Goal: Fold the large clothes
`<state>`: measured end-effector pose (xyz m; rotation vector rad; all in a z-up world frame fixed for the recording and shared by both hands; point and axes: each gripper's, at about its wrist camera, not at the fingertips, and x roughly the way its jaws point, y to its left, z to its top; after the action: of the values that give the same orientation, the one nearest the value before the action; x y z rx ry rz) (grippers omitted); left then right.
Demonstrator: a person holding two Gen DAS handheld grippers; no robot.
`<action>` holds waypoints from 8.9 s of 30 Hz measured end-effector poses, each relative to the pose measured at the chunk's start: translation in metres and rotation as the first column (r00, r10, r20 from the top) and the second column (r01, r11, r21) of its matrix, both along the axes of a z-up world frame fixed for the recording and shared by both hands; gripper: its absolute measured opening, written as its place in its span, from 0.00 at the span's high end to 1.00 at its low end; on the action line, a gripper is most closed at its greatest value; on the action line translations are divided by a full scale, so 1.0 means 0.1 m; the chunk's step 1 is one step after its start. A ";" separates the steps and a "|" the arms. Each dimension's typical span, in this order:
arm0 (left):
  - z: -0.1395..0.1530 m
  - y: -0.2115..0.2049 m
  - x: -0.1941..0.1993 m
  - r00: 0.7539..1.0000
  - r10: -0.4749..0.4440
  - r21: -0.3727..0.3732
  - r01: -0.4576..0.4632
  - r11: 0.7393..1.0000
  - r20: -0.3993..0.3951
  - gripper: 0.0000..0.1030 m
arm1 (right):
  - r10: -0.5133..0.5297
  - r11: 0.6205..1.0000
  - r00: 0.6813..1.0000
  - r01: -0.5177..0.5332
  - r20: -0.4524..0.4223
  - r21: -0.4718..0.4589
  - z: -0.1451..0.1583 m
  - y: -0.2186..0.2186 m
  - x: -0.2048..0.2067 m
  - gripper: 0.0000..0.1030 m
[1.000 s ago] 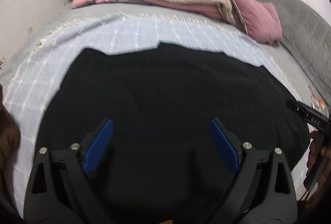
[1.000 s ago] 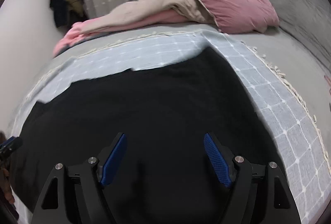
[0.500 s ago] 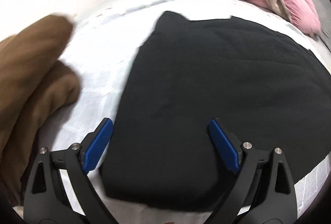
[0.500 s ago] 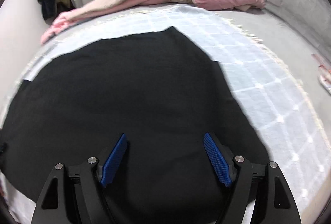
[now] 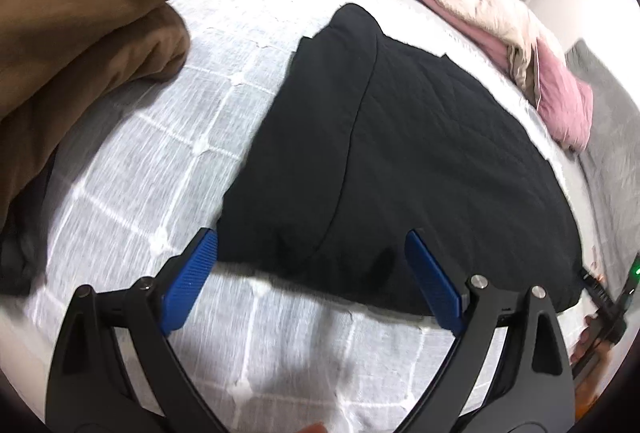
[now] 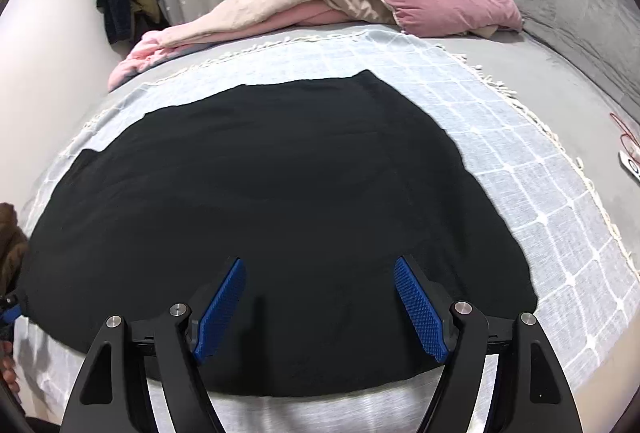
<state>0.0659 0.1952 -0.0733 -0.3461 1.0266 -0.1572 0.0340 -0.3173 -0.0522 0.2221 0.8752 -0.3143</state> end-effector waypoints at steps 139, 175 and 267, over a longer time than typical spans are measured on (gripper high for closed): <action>0.24 -1.78 0.39 0.863 -0.372 -0.191 0.452 0.871 0.342 0.19 | 0.191 0.768 0.853 -0.438 0.486 0.467 0.78 -0.02 0.31 0.75; -0.13 -2.54 -0.36 0.732 -0.601 0.389 0.476 0.789 0.322 0.26 | -0.060 0.647 0.978 -0.114 0.200 0.754 -0.30 -1.16 -0.55 0.66; 0.48 -5.16 0.66 0.548 -0.758 -0.115 0.830 0.546 0.355 0.20 | -0.255 0.936 0.928 0.167 0.273 0.309 0.30 -2.50 -0.84 0.50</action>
<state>0.1320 -0.3211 -0.0256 -0.0578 0.8208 -1.1870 -0.0502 -0.5672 -0.0226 0.6196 0.5805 -0.3458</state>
